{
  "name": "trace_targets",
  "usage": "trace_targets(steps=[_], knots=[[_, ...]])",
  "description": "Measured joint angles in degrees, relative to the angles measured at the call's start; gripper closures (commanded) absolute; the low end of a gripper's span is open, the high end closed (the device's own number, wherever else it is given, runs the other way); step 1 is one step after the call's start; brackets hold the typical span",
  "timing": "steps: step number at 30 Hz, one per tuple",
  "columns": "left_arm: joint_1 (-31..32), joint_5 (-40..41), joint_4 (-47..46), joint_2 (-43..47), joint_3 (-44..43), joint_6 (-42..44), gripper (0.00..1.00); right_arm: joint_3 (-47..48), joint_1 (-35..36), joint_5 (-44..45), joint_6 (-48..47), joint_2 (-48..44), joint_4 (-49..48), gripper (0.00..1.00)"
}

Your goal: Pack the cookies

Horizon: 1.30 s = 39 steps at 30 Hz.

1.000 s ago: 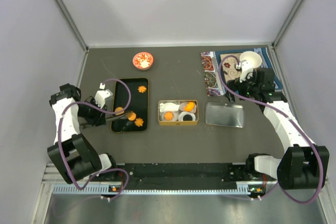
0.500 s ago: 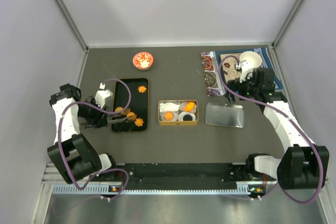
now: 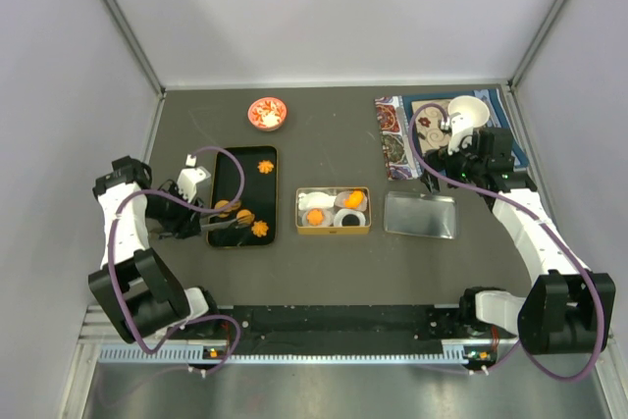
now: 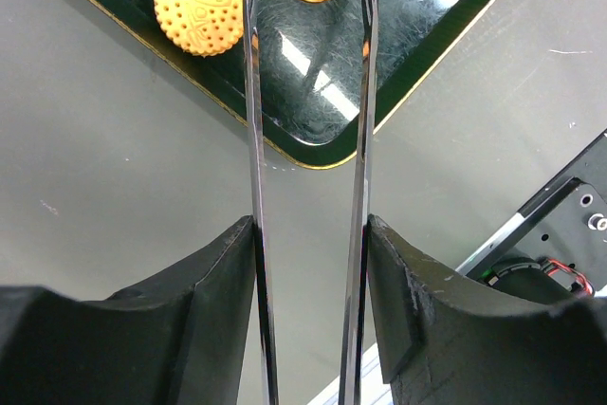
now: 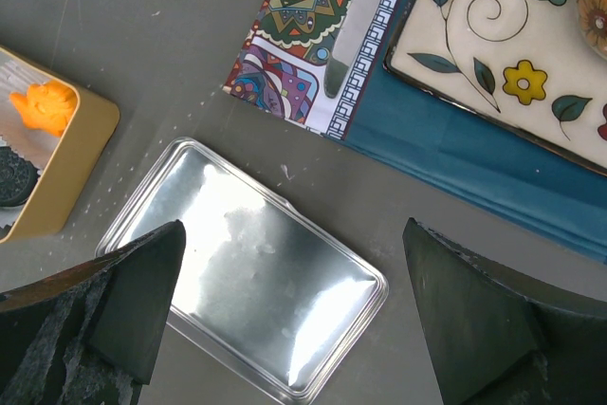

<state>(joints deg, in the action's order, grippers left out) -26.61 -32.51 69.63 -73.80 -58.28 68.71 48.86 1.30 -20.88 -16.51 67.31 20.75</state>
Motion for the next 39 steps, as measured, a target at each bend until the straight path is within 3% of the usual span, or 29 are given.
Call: trace_targets(steps=[39], knots=[[1.2,3.5,-2.4,-0.6,2.4,0.0,0.52,0.0,0.0,0.0,0.0,0.0,0.0,0.01]])
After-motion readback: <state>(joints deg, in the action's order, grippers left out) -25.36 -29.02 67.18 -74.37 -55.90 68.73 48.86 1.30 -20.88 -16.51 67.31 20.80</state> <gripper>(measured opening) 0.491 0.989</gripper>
